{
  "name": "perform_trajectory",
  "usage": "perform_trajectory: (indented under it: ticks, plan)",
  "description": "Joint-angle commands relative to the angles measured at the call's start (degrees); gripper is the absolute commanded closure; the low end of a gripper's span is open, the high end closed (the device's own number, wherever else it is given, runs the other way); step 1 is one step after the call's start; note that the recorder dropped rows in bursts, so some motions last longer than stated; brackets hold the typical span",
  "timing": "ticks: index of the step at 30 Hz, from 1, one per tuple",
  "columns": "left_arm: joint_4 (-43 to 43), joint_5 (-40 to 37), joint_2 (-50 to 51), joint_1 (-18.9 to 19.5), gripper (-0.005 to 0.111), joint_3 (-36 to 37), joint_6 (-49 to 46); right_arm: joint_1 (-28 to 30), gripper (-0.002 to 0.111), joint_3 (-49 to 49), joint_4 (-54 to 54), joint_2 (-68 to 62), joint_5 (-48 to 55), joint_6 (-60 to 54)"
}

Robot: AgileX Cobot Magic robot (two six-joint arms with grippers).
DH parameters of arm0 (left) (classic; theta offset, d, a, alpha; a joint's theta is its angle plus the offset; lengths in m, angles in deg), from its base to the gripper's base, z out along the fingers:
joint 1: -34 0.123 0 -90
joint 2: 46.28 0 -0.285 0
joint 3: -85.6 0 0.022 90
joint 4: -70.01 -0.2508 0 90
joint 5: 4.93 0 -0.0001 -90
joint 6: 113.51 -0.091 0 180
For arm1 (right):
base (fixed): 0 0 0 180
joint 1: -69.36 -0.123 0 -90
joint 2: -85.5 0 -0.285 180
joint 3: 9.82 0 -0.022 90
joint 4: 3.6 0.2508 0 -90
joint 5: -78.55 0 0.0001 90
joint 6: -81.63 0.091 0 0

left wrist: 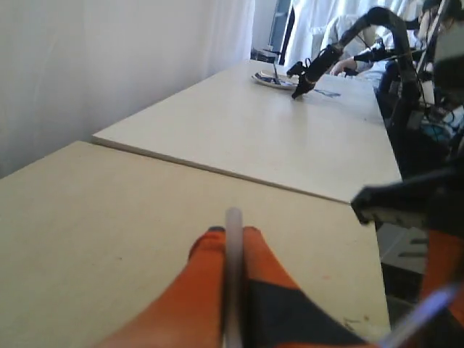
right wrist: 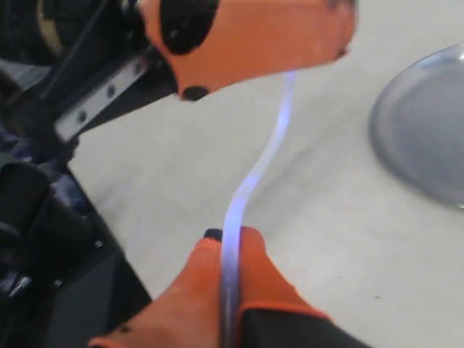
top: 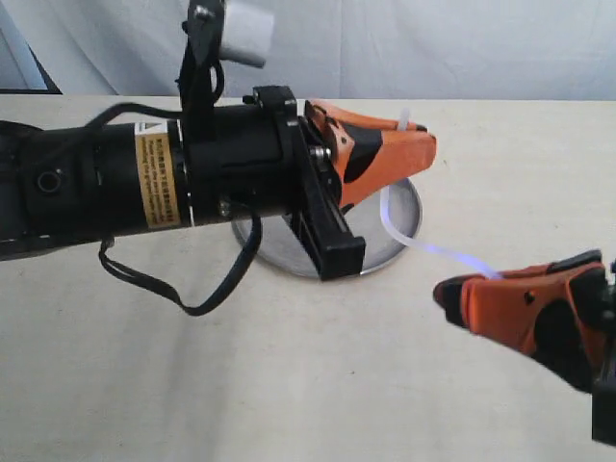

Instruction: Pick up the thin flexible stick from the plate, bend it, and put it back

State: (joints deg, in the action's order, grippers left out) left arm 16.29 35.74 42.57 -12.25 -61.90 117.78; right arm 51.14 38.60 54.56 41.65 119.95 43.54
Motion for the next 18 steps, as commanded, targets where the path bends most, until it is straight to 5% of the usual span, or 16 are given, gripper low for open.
perform_trajectory:
  ticks: [1,6,18]
  plan:
    - [-7.67,0.92,-2.20,-0.70,0.107,0.57,0.63,0.25,0.109,-3.64,-14.84,1.24,-7.31,13.94]
    - [-4.48,1.90,-4.40,-0.70,0.107,0.57,1.01,0.25,0.109,-4.11,-18.79,0.12,-5.74,17.74]
    - [18.98,8.34,-4.78,-0.70,0.107,0.57,-5.89,0.25,0.109,-4.11,-3.05,-2.14,2.90,5.00]
